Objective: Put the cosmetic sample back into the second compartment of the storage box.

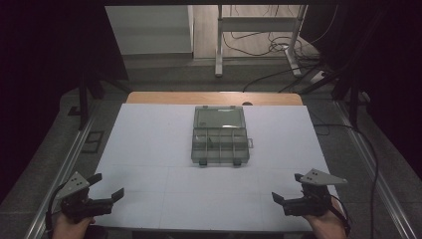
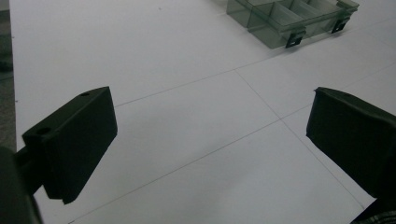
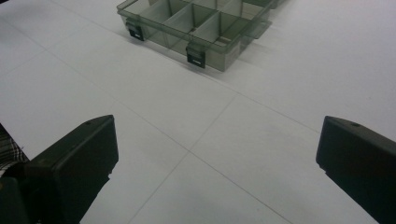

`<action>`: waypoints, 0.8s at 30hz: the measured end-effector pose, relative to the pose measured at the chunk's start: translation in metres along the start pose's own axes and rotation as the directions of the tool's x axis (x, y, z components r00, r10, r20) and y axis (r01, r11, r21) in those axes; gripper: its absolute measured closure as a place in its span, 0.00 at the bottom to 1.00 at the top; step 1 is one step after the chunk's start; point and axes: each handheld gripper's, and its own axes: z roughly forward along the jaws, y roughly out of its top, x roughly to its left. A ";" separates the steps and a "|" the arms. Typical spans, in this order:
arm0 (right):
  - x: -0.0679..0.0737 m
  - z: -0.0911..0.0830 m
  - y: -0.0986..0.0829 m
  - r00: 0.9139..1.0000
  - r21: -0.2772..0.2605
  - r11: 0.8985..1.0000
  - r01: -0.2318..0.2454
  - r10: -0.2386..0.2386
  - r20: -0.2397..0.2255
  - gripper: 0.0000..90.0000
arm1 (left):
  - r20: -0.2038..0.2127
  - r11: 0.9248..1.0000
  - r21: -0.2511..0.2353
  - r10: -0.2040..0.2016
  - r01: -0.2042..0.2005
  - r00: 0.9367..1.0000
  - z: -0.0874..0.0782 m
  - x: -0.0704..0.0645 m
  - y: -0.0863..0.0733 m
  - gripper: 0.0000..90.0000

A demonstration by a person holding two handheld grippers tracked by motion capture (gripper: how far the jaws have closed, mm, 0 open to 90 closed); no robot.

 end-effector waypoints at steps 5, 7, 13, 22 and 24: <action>-0.001 -0.005 -0.005 1.000 -0.002 1.000 -0.017 0.017 0.016 0.00 | -0.001 1.000 0.000 -0.001 0.001 1.000 0.000 0.000 0.000 0.02; -0.001 -0.007 -0.006 1.000 -0.003 1.000 -0.020 0.020 0.023 0.00 | -0.002 1.000 0.001 -0.001 0.001 1.000 0.000 0.000 0.000 0.02; -0.002 -0.012 -0.011 0.999 0.009 0.999 -0.033 0.033 0.041 0.00 | -0.007 1.000 0.004 0.000 0.000 1.000 0.000 0.000 0.000 0.02; -0.005 -0.017 -0.022 0.996 0.017 0.998 -0.062 0.061 0.065 0.00 | -0.008 1.000 0.004 0.001 -0.001 1.000 0.000 0.000 0.000 0.02; -0.005 -0.017 -0.023 0.995 0.026 0.997 -0.068 0.066 0.068 0.00 | -0.007 1.000 0.004 0.001 -0.001 1.000 0.000 0.000 0.000 0.02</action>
